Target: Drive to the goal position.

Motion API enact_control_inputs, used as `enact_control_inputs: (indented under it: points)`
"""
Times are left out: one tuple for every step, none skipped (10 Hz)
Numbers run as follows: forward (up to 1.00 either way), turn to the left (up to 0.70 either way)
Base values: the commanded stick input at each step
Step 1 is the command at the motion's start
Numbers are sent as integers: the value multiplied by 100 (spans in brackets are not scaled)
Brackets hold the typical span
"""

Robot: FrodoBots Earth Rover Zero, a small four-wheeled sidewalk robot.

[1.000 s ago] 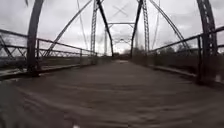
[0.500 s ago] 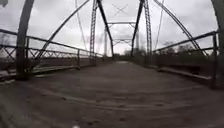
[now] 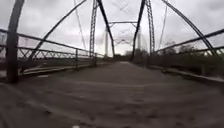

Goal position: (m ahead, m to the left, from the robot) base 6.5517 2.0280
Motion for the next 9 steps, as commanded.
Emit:
enact_control_inputs:
  points:
    - [100, -1]
    - [100, -2]
    - [100, -2]
    - [100, -2]
    - [100, -3]
    - [100, -3]
    - [100, -22]
    - [100, -38]
    - [100, -21]
